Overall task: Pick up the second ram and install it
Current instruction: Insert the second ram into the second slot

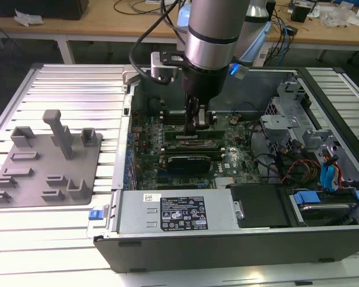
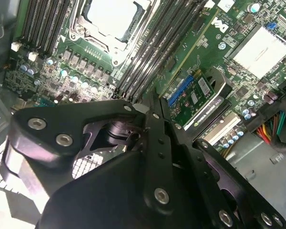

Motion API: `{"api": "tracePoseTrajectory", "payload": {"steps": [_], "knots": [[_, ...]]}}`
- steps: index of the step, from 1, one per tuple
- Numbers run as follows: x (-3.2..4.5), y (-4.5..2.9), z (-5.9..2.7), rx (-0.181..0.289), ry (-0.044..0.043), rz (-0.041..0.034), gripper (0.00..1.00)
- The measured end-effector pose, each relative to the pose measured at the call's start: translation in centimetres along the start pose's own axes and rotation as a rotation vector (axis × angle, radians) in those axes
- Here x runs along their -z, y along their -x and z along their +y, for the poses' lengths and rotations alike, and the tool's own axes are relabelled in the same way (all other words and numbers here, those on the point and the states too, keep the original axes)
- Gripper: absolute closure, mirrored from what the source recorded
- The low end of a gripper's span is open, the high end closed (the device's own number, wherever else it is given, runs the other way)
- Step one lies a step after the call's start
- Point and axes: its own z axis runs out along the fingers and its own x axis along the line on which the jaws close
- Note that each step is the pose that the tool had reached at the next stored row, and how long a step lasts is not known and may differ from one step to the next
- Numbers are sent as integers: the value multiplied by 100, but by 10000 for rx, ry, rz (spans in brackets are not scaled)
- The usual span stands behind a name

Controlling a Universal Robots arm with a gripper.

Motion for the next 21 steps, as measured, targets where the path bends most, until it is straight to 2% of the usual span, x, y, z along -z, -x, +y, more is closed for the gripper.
{"api": "tracePoseTrajectory", "payload": {"steps": [3, 16, 19, 21], "knots": [[-78, -3, -5, 0, 0, 0, 91], [-253, 28, -18, 0, 0, -1, 91], [-288, 56, -22, 1, -1, -1, 91], [-351, 63, -26, -57, -1, -3, 91]]}}
